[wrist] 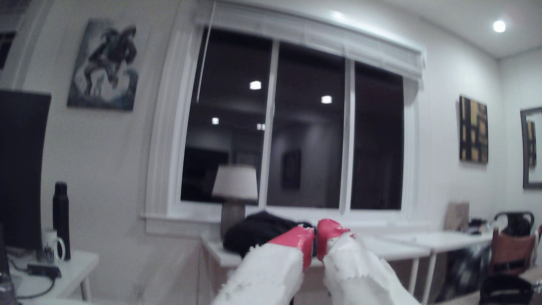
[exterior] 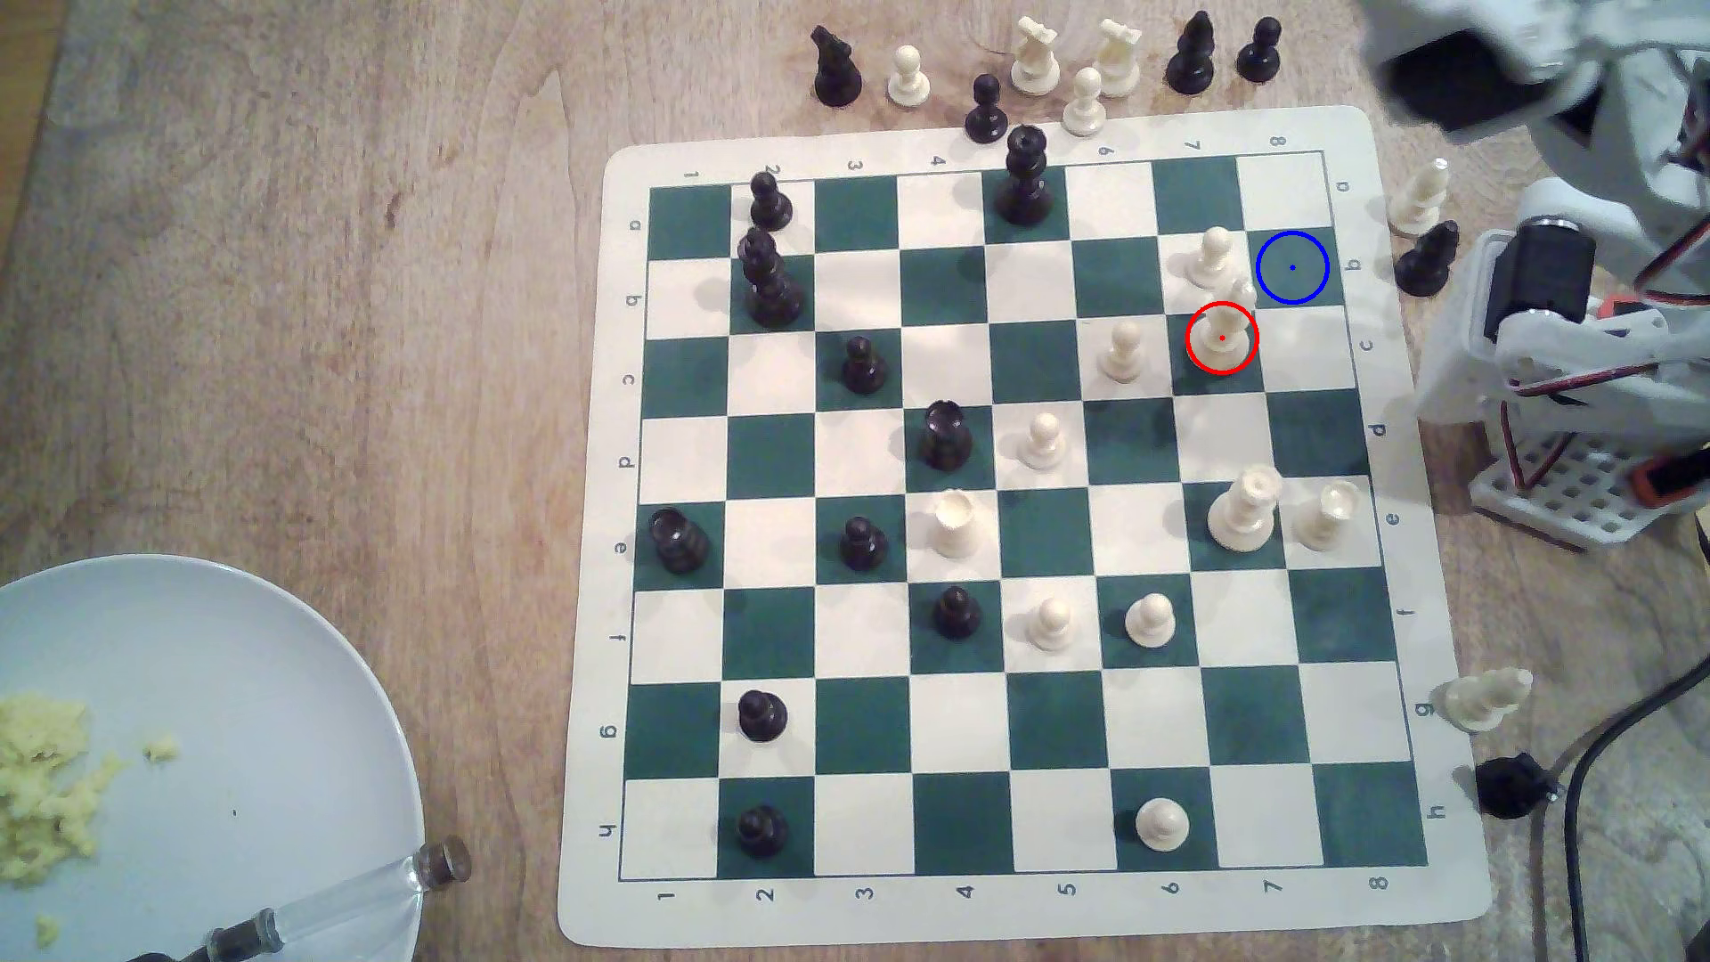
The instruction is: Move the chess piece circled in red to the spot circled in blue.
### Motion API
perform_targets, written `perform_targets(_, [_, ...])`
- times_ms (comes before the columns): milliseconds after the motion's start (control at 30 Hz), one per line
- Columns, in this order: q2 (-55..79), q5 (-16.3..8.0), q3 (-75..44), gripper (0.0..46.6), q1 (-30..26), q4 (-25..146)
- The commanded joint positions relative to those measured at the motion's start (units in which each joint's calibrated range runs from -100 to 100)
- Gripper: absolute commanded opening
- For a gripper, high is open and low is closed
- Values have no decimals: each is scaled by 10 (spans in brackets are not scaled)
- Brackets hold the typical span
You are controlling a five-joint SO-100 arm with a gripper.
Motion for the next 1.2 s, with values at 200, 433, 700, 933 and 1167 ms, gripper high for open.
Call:
perform_targets(200, [88, -10, -194, 2, -21, 420])
perform_targets(433, [143, -42, -243, 2, -47, 545])
perform_targets(700, [203, -102, -259, 8, -50, 676])
perform_targets(933, [255, -166, -256, 107, -65, 711])
perform_targets(1167, [267, -162, -210, 121, -47, 709])
